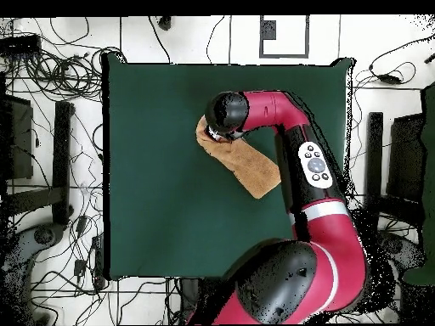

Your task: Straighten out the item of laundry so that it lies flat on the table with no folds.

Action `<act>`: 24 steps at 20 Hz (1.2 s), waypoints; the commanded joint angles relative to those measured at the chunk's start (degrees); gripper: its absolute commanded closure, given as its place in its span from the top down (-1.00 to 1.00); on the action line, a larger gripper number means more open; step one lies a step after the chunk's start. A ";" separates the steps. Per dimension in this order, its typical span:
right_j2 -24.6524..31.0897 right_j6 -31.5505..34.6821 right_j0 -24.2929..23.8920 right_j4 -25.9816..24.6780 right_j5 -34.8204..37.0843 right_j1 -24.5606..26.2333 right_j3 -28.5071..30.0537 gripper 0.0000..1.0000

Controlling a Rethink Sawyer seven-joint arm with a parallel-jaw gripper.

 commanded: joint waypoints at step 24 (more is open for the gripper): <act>-9.19 3.14 6.17 -0.65 -3.21 1.17 8.32 1.00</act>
